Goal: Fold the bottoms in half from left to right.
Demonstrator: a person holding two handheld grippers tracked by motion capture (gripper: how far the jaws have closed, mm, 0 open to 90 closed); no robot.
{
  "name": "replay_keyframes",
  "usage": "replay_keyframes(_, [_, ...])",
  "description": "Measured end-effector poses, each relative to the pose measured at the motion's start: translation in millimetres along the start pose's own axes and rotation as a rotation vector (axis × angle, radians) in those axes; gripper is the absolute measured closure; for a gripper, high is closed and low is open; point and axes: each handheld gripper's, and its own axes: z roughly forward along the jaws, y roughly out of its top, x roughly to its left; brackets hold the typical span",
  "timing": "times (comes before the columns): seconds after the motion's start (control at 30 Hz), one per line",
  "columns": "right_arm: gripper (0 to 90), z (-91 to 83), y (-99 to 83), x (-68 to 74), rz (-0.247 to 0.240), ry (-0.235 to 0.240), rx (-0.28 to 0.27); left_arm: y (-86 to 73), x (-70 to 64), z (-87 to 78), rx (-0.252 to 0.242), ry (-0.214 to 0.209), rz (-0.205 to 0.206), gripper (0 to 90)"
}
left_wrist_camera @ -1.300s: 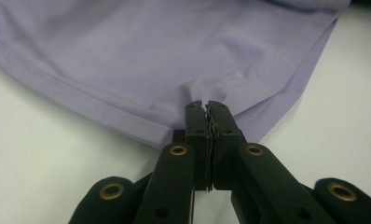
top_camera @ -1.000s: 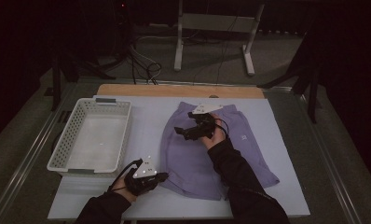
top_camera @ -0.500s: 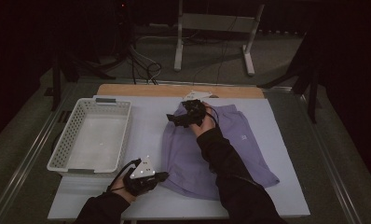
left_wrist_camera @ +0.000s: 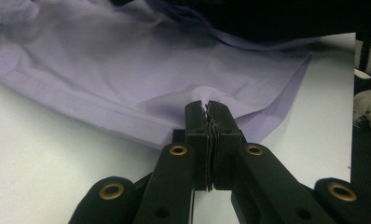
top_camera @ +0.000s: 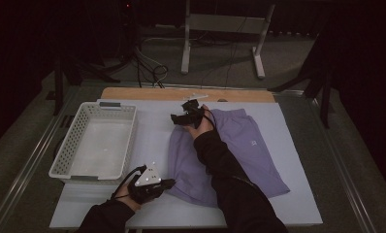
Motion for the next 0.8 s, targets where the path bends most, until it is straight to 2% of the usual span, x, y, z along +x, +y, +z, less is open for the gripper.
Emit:
replay_keyframes(0.03, [25.3,4.1,-1.0,-0.3,0.024,-0.005,0.021,0.4,-0.1,0.1,0.001,-0.003,0.002,88.8])
replay_keyframes(0.07, [28.0,6.3,-1.5,-0.1,0.030,-0.033,0.037,0.4,-0.1,0.1,0.001,-0.003,0.002,88.8])
replay_keyframes(0.1, [28.1,10.3,-2.8,-0.9,0.039,-0.063,0.053,0.8,-1.1,0.1,-0.004,-0.007,0.011,88.8])
replay_keyframes(0.13, [28.1,10.3,-2.8,-0.9,0.039,-0.063,0.053,0.8,-1.1,0.1,-0.004,-0.007,0.011,88.8])
replay_keyframes(0.17, [30.3,16.0,-4.6,-2.6,0.069,-0.101,0.082,0.7,-1.5,0.7,-0.002,-0.016,0.013,88.8])
replay_keyframes(0.2, [30.3,16.0,-4.6,-2.6,0.069,-0.101,0.082,0.7,-1.5,0.7,-0.002,-0.016,0.013,88.8])
replay_keyframes(0.23, [33.3,21.7,-6.2,-5.1,0.095,-0.109,0.113,0.8,-1.0,1.5,0.003,-0.018,0.010,88.8])
replay_keyframes(0.3, [36.8,27.3,-7.2,-5.4,0.118,-0.130,0.139,0.9,-0.8,2.0,0.000,-0.022,0.008,88.8])
replay_keyframes(0.37, [37.1,32.5,-7.2,-4.5,0.148,-0.122,0.159,0.4,-1.0,2.7,0.003,-0.024,0.010,88.8])
replay_keyframes(0.47, [37.7,37.9,-7.5,-3.0,0.150,-0.144,0.172,0.0,-0.9,3.2,0.005,-0.028,0.008,88.8])
replay_keyframes(0.5, [37.9,43.9,-7.9,-0.8,0.147,-0.160,0.194,-0.4,-0.9,3.1,0.005,-0.030,0.008,88.8])
replay_keyframes(0.67, [39.1,48.8,-6.7,4.6,0.140,-0.185,0.190,-0.7,-0.4,3.2,0.005,-0.031,0.008,88.8])
replay_keyframes(0.7, [42.1,51.1,-5.9,8.4,0.111,-0.212,0.199,-0.6,-0.9,3.5,0.007,-0.032,0.014,88.8])
replay_keyframes(0.77, [43.8,52.1,-5.5,10.2,0.098,-0.228,0.205,-0.8,-0.9,4.0,0.008,-0.032,0.013,88.8])
replay_keyframes(0.8, [44.8,52.7,-5.4,11.7,0.072,-0.245,0.211,-0.8,-0.7,4.4,0.008,-0.034,0.011,88.8])
